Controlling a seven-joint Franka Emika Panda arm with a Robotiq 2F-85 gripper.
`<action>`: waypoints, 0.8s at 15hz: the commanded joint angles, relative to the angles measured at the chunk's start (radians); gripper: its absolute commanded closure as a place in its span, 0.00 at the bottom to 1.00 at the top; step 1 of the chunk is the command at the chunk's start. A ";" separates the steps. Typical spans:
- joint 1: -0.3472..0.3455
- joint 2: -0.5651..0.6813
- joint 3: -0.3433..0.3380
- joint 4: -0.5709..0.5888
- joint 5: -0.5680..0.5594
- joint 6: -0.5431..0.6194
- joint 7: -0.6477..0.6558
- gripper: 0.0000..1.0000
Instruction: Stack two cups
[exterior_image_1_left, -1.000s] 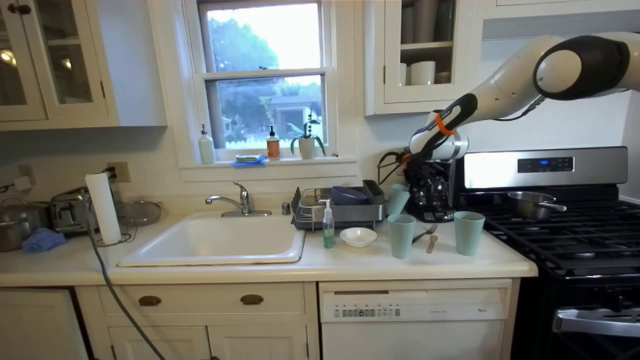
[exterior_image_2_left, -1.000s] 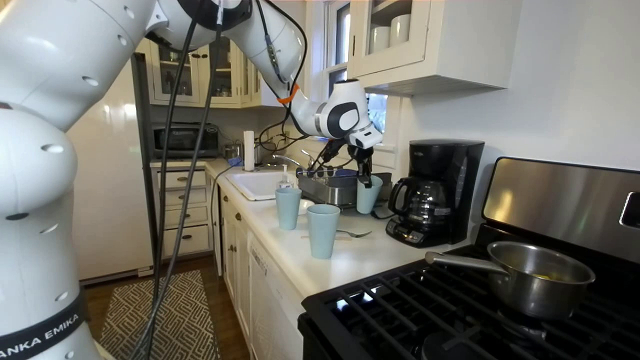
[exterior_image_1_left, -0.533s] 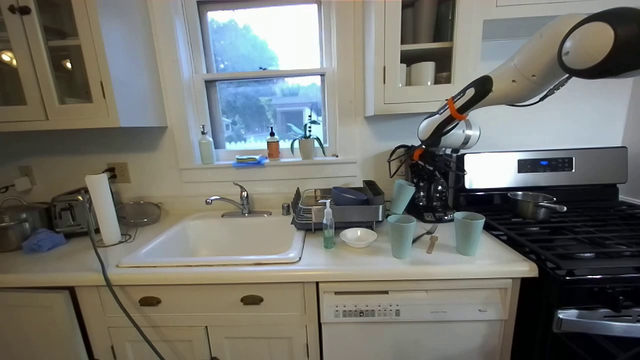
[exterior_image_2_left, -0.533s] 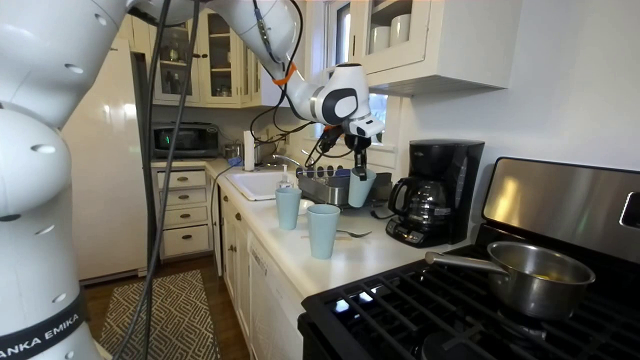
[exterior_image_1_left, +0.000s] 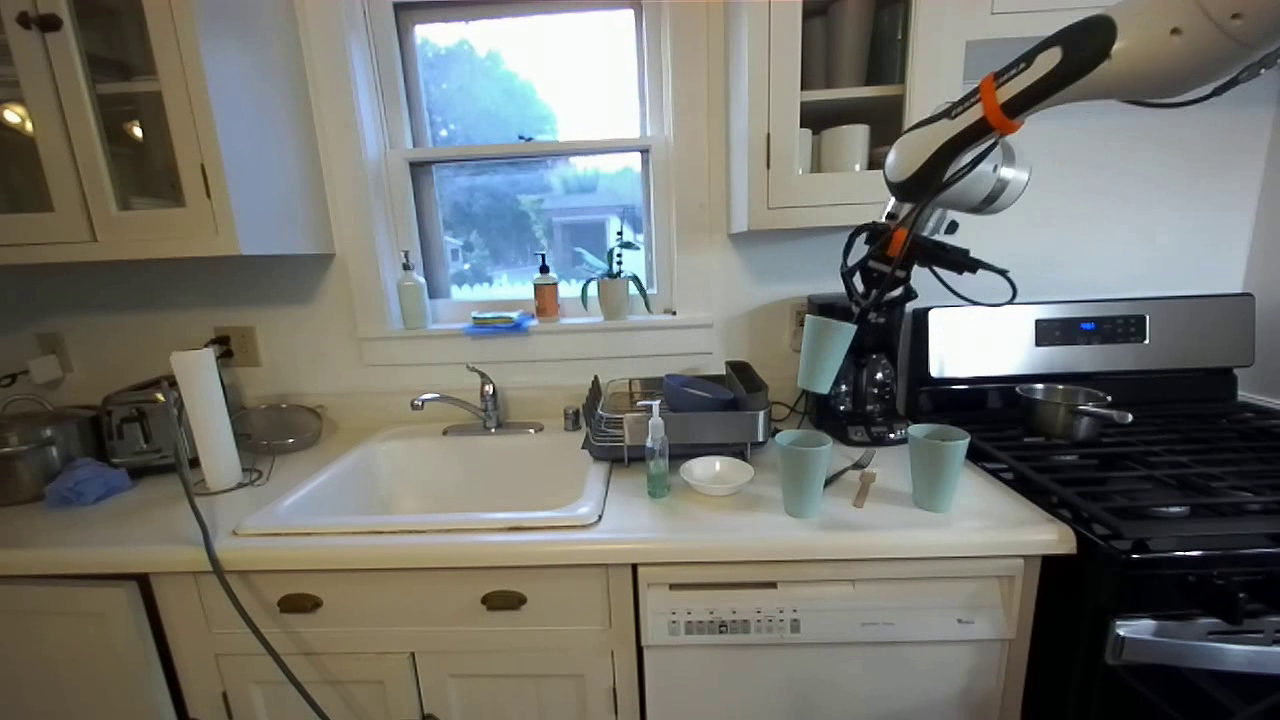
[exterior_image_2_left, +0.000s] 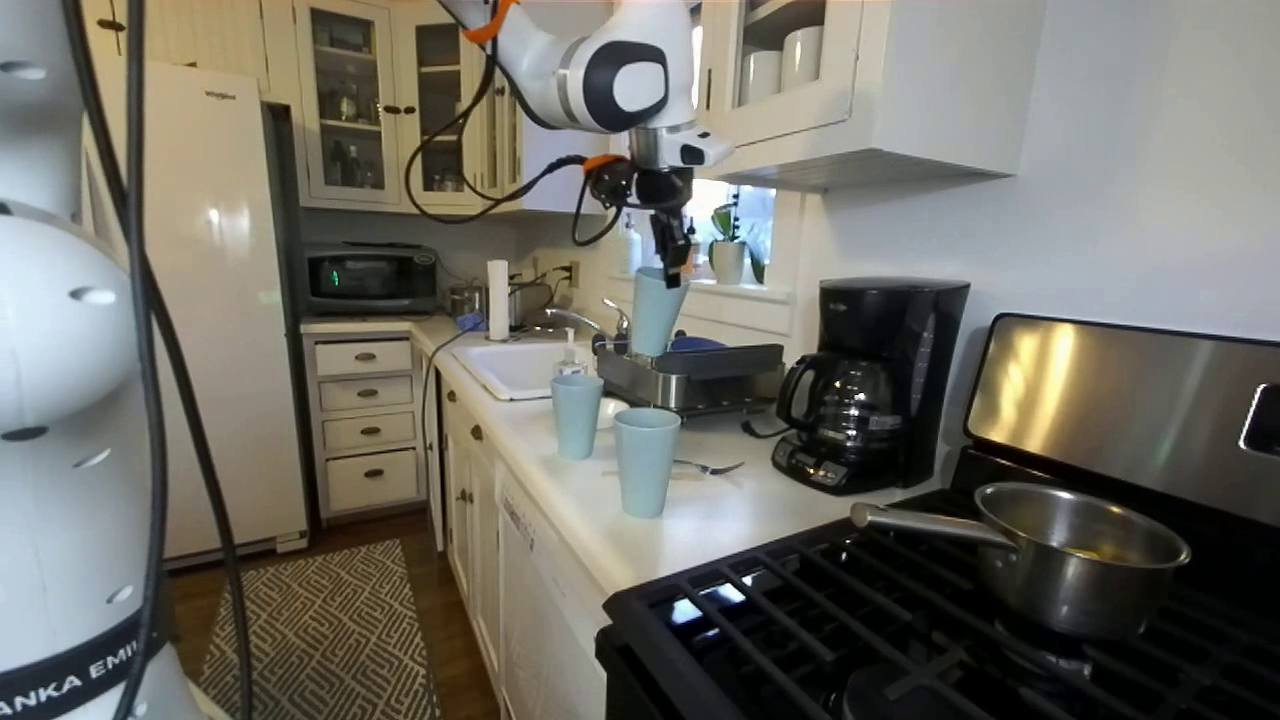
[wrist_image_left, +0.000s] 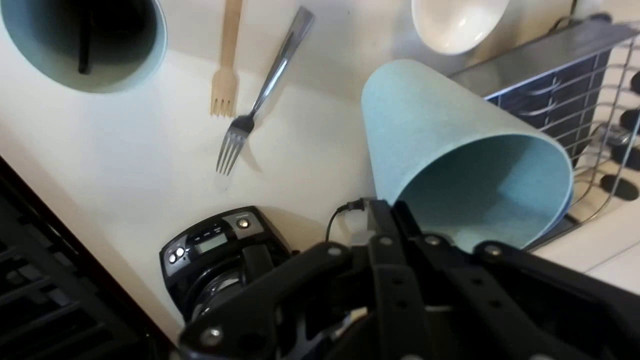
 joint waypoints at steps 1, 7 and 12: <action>0.031 -0.160 0.046 -0.104 -0.030 -0.075 -0.104 0.99; 0.050 -0.208 0.156 -0.172 -0.234 -0.067 -0.065 0.99; 0.046 -0.177 0.195 -0.203 -0.360 -0.016 0.030 0.99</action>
